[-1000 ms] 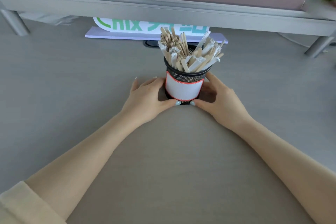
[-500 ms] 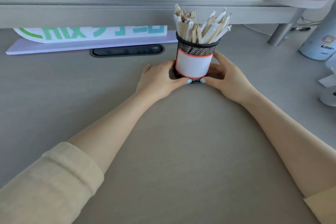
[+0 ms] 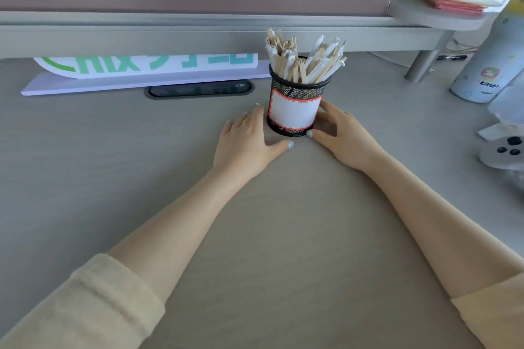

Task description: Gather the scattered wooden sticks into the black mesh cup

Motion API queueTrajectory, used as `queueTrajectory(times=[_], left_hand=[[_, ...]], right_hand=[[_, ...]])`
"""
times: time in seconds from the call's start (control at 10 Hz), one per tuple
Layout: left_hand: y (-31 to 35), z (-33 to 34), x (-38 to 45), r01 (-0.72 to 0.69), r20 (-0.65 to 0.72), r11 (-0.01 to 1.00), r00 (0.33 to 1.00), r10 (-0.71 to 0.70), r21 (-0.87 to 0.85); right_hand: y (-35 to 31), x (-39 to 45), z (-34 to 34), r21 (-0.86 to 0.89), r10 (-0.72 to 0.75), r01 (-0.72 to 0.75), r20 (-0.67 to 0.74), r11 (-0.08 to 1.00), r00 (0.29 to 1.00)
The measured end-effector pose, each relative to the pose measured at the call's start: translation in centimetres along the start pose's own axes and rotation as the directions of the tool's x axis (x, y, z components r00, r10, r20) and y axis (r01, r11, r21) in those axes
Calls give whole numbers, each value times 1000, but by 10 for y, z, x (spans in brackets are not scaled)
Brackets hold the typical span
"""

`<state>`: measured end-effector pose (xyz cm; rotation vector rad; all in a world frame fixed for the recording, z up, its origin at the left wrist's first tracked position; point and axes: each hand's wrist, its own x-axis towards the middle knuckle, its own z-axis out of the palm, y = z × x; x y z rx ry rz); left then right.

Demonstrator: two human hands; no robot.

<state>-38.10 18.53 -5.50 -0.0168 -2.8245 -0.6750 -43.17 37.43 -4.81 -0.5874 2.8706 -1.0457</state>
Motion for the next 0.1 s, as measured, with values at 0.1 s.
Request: queueTrajectory(times=[0.1], left_hand=[[1,-12,-43,-25,-11,996,1000,24,-84]], right_hand=[[0,-14,3,127,93,-73,-159,989,983]])
